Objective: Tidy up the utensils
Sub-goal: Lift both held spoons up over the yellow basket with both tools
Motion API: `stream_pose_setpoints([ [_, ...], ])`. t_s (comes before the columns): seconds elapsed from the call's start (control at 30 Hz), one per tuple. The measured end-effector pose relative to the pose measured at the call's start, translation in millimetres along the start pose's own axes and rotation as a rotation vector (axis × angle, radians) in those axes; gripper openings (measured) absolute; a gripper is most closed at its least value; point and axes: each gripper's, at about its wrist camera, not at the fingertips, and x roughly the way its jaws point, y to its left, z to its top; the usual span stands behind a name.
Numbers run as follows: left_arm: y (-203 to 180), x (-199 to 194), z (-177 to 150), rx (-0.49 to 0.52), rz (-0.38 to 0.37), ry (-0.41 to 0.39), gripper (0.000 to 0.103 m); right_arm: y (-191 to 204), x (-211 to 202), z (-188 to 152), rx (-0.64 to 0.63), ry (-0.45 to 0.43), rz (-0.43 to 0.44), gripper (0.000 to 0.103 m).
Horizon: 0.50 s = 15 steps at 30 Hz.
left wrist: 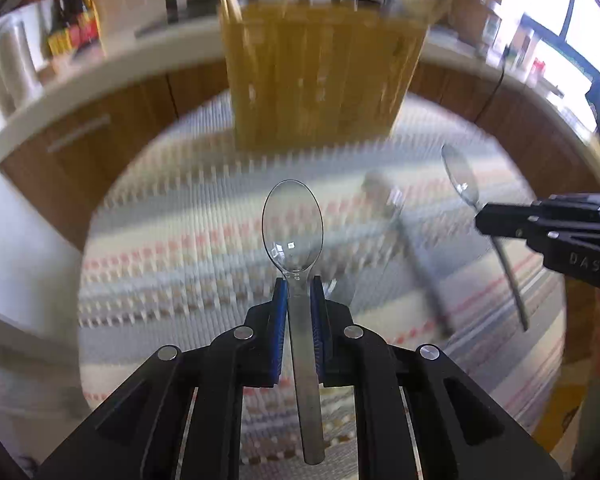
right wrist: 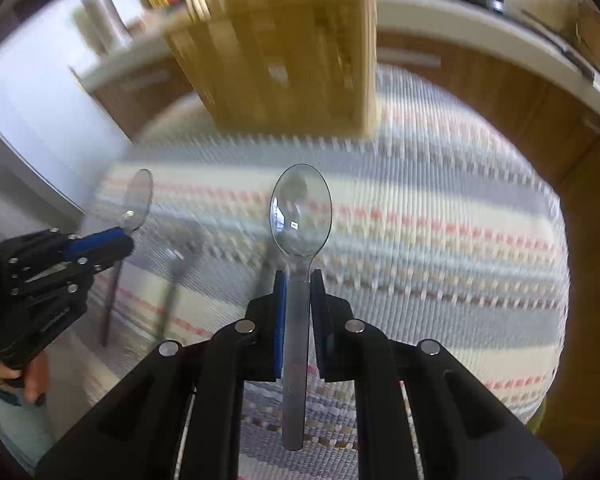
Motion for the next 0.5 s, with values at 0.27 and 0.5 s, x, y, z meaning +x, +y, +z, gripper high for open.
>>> stream_pose_setpoints([
  [0.27, 18.5, -80.4, 59.8, -0.122, -0.098, -0.389, 0.010, 5.7, -83.6, 41.2, -0.071, -0.277, 0.104, 0.010],
  [0.5, 3.5, -120.5, 107.7, -0.124, -0.073, -0.681, 0.010, 11.6, -116.0, 87.0, -0.115, -0.470, 0.149, 0.010],
])
